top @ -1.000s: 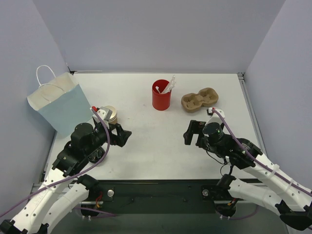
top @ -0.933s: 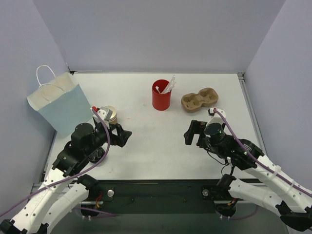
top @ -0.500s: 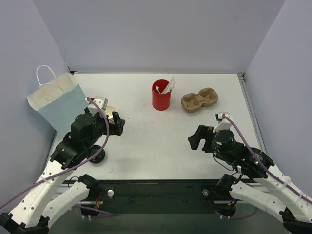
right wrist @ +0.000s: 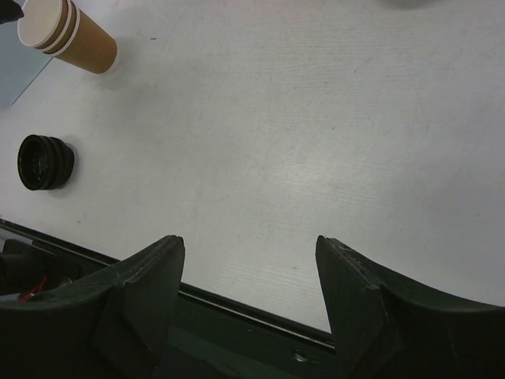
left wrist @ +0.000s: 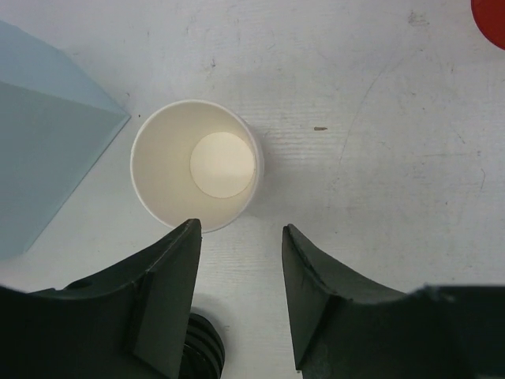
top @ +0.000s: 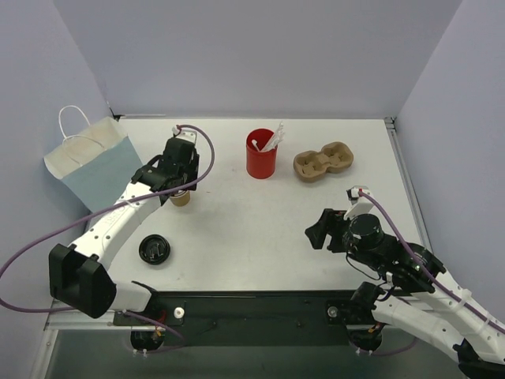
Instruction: Pack the takeout coffee
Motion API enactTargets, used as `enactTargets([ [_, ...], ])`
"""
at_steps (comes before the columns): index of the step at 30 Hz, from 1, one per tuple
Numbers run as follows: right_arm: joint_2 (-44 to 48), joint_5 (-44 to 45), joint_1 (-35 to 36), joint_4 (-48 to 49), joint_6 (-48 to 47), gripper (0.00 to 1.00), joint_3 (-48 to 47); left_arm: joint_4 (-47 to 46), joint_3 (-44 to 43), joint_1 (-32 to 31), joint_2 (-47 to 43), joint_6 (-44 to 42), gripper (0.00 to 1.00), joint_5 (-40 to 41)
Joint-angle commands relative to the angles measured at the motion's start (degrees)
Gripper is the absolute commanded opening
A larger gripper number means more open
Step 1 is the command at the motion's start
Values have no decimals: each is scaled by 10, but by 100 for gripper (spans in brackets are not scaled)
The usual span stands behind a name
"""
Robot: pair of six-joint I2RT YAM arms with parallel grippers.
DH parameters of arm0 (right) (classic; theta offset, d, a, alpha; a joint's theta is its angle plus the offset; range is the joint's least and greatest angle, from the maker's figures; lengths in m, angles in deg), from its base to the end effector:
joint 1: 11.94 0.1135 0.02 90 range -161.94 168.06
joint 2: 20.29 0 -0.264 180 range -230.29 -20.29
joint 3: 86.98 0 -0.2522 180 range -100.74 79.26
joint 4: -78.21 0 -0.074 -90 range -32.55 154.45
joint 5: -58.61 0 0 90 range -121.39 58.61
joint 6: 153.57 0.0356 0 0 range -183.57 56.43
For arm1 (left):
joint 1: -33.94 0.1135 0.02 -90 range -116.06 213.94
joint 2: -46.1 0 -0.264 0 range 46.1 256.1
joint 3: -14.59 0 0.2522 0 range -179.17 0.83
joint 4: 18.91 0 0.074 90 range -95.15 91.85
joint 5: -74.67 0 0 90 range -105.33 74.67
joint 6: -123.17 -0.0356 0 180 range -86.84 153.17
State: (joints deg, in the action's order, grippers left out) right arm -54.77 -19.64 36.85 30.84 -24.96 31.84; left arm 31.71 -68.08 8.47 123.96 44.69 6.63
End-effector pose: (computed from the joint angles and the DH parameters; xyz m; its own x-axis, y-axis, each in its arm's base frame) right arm 0.0908 0.0927 0.3378 -0.5630 0.2844 -0.7760 -0.3323 0.7817 0.5277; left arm 0.2679 -0.1129 0.3160 -0.6670 0.1125 -0.7365 0.0309 0.9919 0.1235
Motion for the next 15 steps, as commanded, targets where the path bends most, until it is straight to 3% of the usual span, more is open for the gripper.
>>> enactTargets([
  [1,-2,-7,2,7,-12,66,15,-25,0,30,2,-13,54,-48],
  [15,-11,-26,3,21,-35,63,14,-39,-11,52,64,-34,45,-102],
])
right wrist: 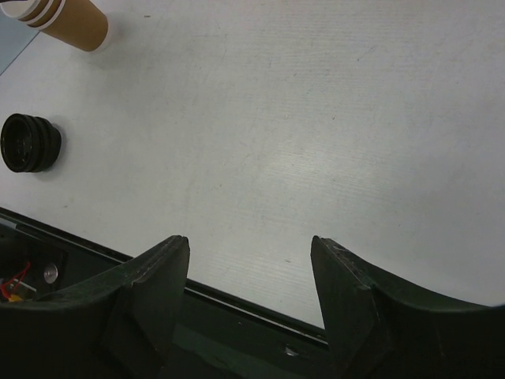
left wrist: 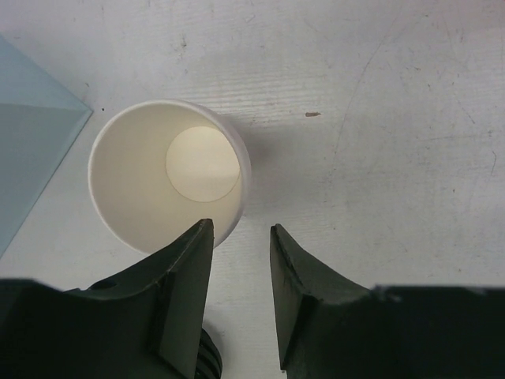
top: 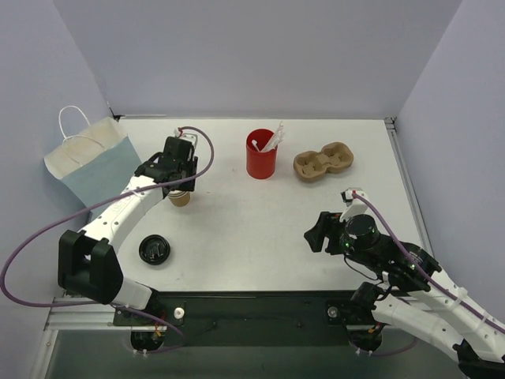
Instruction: Pack the takeout coffee
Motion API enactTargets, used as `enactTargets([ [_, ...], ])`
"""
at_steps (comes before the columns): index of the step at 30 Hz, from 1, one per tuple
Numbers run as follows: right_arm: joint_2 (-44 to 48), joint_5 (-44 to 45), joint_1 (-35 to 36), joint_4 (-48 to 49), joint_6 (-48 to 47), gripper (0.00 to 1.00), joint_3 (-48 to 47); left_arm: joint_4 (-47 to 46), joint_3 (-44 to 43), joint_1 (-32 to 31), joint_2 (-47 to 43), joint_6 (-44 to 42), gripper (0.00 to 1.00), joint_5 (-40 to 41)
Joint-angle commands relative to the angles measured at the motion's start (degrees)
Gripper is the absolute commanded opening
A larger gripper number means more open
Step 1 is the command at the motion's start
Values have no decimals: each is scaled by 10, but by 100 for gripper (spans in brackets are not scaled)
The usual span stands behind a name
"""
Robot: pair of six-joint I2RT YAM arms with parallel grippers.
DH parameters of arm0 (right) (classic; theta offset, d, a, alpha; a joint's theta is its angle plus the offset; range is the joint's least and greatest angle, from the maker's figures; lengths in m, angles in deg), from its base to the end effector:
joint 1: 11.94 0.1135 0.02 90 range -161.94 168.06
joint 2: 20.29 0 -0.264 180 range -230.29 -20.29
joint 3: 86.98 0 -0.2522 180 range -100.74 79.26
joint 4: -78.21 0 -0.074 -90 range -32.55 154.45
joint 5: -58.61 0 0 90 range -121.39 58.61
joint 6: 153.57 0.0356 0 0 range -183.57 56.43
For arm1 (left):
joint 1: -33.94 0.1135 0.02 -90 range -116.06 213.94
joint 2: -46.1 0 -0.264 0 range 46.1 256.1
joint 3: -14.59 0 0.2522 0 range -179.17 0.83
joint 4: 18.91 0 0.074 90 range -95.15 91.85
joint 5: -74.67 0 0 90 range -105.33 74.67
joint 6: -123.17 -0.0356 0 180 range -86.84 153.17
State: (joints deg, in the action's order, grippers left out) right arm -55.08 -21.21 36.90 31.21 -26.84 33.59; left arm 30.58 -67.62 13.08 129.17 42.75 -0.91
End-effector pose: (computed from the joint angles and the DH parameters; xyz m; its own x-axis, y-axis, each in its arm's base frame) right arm 0.0924 0.0962 0.3278 -0.5795 0.2315 -0.7814 -0.3579 0.7891 0.4992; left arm 0.2924 -0.1019 0.2883 -0.7421 0.1103 -0.6611 0.0739 0.9938 0.0829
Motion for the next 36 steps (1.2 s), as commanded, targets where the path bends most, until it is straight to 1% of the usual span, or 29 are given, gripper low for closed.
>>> enactTargets([
  [1,-7,-12,3,20,-17,63,-3,-26,-17,7,19,-15,44,-25],
  [12,12,-23,3,20,-26,63,7,-31,-23,16,53,-23,35,-18],
  [17,11,-22,3,20,-29,63,8,-34,-22,19,60,-25,30,-22],
  [27,-5,-20,2,20,-28,63,13,-31,-23,19,56,-28,25,-21],
  [36,-8,-22,3,20,-28,63,18,-28,-25,19,52,-27,25,-17],
])
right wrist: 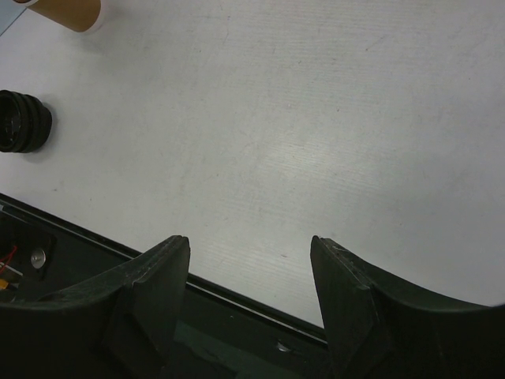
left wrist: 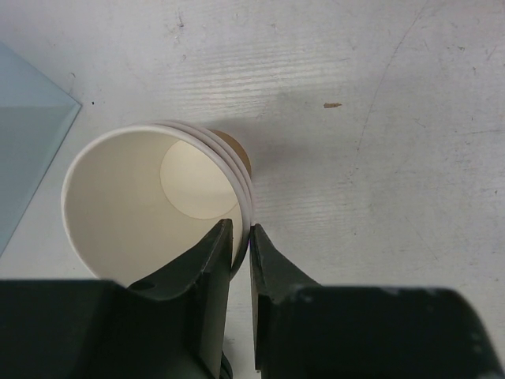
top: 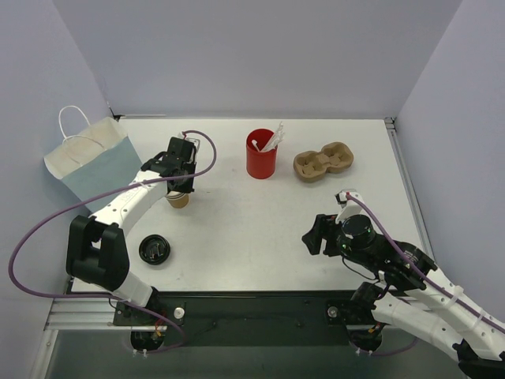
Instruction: Pack the takeout coffee
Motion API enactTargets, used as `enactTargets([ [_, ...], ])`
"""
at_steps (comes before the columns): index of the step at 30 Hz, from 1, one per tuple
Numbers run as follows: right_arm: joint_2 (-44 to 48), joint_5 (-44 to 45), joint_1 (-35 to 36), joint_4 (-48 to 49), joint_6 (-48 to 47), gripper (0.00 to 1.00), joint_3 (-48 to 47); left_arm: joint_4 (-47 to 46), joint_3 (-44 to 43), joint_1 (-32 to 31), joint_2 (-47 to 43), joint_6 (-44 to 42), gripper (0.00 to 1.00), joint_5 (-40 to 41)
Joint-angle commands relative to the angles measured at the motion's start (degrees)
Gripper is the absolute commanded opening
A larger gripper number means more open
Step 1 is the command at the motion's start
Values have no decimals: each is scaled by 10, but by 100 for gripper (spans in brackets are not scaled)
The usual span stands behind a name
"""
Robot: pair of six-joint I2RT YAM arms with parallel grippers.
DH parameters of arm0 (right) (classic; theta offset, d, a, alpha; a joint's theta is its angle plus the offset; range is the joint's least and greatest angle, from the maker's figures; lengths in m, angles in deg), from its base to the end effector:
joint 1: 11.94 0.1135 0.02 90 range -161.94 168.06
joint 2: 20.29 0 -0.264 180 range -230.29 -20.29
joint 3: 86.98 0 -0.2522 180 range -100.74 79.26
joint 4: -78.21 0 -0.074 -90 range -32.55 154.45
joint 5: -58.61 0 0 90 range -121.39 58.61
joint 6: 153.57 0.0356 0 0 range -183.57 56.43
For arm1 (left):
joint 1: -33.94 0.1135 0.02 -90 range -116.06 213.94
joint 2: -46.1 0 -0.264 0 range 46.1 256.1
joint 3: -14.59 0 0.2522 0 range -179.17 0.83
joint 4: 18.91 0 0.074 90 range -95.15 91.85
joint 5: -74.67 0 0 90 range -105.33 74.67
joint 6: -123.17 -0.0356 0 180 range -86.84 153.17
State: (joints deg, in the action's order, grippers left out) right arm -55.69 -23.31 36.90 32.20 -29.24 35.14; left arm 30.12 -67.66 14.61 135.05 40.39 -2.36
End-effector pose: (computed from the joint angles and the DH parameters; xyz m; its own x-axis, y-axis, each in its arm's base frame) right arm 0.0946 0.1006 0.3192 -0.5895 0.1740 -0.7888 -0.3973 0.7877 0.4707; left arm 0.3111 -0.1006 0.2582 -0.7992 0.1505 -0.5819 0.1037 0.9881 0.1132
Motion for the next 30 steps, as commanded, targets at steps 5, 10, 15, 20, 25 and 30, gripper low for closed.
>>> enactTargets([
  [5,-2,2,3,10,-4,63,7,-22,-25,3,-9,-4,25,-5],
  [10,-4,0,3,10,-1,63,8,-22,-24,3,-11,-4,25,-8],
  [15,-9,0,3,11,0,63,7,-23,-25,3,-11,-4,26,-10],
  [20,-13,-2,2,11,0,64,8,-22,-27,3,-11,-5,28,-10],
  [25,-18,-3,3,14,0,63,10,-22,-28,3,-12,-5,22,-9],
  [30,-22,-5,3,15,0,64,11,-21,-30,3,-16,-6,13,-8],
])
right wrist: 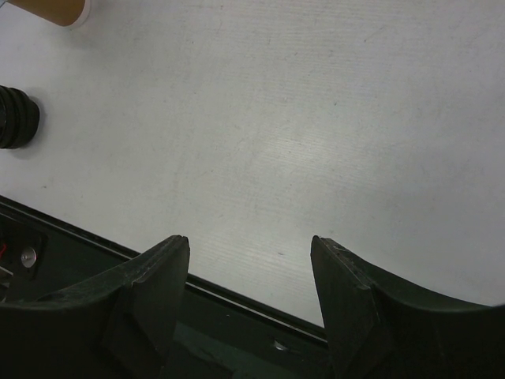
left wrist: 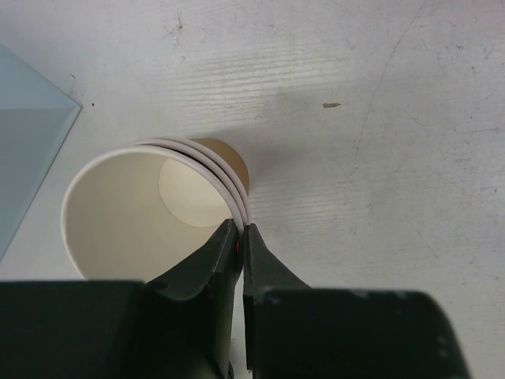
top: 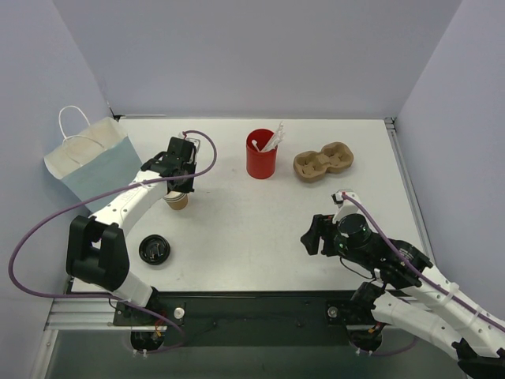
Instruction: Pack the takeout coffee
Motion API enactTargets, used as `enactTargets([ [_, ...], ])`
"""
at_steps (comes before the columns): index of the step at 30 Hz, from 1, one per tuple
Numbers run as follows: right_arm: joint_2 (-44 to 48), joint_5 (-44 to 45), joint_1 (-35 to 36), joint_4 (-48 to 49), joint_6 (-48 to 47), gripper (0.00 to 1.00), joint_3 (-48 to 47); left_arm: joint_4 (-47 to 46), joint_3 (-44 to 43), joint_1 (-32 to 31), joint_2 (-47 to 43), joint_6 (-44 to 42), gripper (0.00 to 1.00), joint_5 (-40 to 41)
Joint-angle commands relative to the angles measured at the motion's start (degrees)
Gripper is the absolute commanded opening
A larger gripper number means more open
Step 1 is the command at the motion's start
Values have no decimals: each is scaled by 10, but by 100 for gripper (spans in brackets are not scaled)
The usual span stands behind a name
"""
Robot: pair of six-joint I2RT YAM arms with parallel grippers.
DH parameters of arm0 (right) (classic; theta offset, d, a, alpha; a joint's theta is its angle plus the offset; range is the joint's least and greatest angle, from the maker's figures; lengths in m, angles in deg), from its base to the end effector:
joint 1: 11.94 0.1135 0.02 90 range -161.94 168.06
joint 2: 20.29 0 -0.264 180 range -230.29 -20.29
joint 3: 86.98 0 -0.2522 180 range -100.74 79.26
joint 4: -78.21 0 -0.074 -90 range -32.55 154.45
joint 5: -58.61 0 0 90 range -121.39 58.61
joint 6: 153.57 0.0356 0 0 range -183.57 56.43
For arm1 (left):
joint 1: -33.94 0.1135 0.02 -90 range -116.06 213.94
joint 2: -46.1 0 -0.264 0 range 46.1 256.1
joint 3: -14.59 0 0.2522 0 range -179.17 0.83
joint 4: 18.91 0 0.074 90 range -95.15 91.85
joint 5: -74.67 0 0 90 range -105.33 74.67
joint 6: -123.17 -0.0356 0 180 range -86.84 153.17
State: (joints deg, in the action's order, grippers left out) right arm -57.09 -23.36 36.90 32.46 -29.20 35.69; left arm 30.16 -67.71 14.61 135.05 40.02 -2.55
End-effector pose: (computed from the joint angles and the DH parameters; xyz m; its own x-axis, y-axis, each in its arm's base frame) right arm 0.0983 0.1049 0.3135 -0.6054 0.1568 -0.7803 -0.3884 0.7976 0.4616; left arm 0.3111 -0.1008 0.2584 -0.7986 0.1569 -0.5810 0.1108 0.9873 0.1143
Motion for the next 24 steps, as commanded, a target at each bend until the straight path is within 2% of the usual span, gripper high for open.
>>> enactTargets([
  [1,-10,-6,3,13,-1,64,6,-22,-29,3,-17,-3,6,-6],
  [2,-11,-6,3,13,-1,64,7,-20,-29,3,-17,-3,0,-8],
  [7,-13,-8,3,12,-1,64,5,-4,-41,3,-16,-4,0,-1],
  [8,-14,-9,3,13,-1,64,4,6,-48,3,-17,-3,5,1],
  [10,-14,-10,2,13,-2,64,3,9,-49,3,-18,-3,23,8],
  [11,-14,-12,3,12,-2,64,3,8,-48,3,-19,-3,25,9],
  [13,-15,-11,3,12,-1,64,2,7,-44,2,-18,-4,25,9],
  [14,-15,-13,3,13,-2,64,2,6,-43,2,-18,-5,13,7],
  [16,-15,-14,3,13,-2,64,2,5,-42,3,-17,-8,8,-3],
  [19,-13,-14,3,13,-2,64,2,4,-41,3,-14,-9,9,-2],
  [21,-13,-14,3,11,-2,64,2,3,-40,3,-14,-9,15,1],
  [24,-13,-15,2,11,-4,64,-1,1,-36,3,-13,-11,17,1],
])
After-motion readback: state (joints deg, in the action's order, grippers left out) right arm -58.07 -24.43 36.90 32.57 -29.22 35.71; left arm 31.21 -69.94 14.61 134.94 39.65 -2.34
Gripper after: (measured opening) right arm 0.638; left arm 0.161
